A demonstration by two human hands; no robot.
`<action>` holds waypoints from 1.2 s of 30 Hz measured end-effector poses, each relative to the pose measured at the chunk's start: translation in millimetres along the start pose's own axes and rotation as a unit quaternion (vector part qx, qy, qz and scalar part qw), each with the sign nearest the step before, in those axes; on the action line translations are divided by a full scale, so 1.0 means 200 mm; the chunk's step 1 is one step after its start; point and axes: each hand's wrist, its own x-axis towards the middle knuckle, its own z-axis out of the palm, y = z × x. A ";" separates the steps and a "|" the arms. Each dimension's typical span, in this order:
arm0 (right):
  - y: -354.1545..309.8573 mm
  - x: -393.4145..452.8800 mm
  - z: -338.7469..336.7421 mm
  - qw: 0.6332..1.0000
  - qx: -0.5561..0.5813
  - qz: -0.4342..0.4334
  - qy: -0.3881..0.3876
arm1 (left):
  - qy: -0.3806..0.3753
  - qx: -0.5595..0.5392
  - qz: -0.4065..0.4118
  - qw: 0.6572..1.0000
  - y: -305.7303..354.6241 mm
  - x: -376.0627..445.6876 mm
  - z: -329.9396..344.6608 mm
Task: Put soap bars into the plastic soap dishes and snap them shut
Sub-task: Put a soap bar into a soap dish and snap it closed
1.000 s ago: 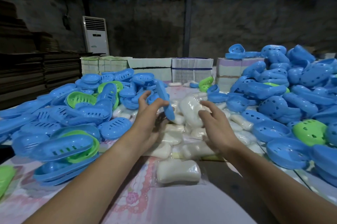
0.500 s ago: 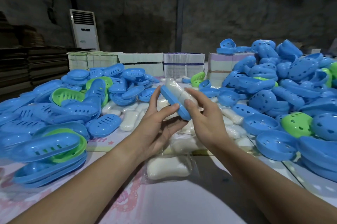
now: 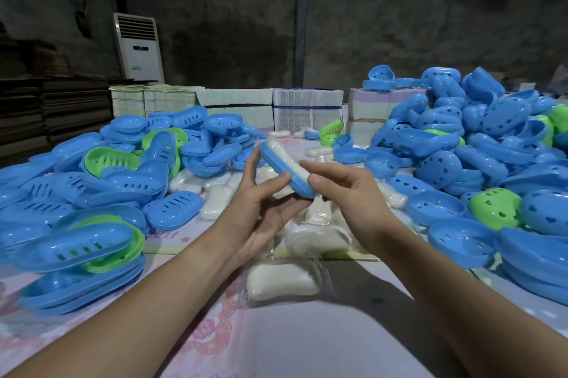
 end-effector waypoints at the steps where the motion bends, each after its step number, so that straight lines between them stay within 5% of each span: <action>1: 0.00 0.00 0.00 1.000 0.003 0.007 -0.001 | 0.002 0.014 0.001 1.000 0.00 0.00 0.00; 10: 0.01 0.00 0.01 0.998 -0.008 0.040 0.057 | 0.027 0.029 -0.010 0.999 -0.01 -0.03 0.03; 24: -0.04 -0.02 -0.05 0.997 -0.030 0.049 -0.047 | 0.104 -0.062 -0.036 0.992 0.04 -0.01 0.03; 27: -0.03 0.01 -0.11 0.996 -0.074 0.040 -0.002 | 0.094 -0.063 -0.045 0.993 0.03 -0.01 0.04; 29: 0.01 0.04 -0.18 0.971 -0.221 0.059 0.073 | 0.090 -0.059 -0.061 0.992 0.02 -0.02 0.05; 32: 0.09 0.07 -0.31 0.854 -0.494 0.137 0.088 | 0.080 -0.060 -0.077 0.992 0.01 -0.03 0.05; 36: 0.14 0.08 -0.42 0.765 -0.601 0.202 0.113 | 0.074 -0.059 -0.090 0.991 0.00 -0.03 0.05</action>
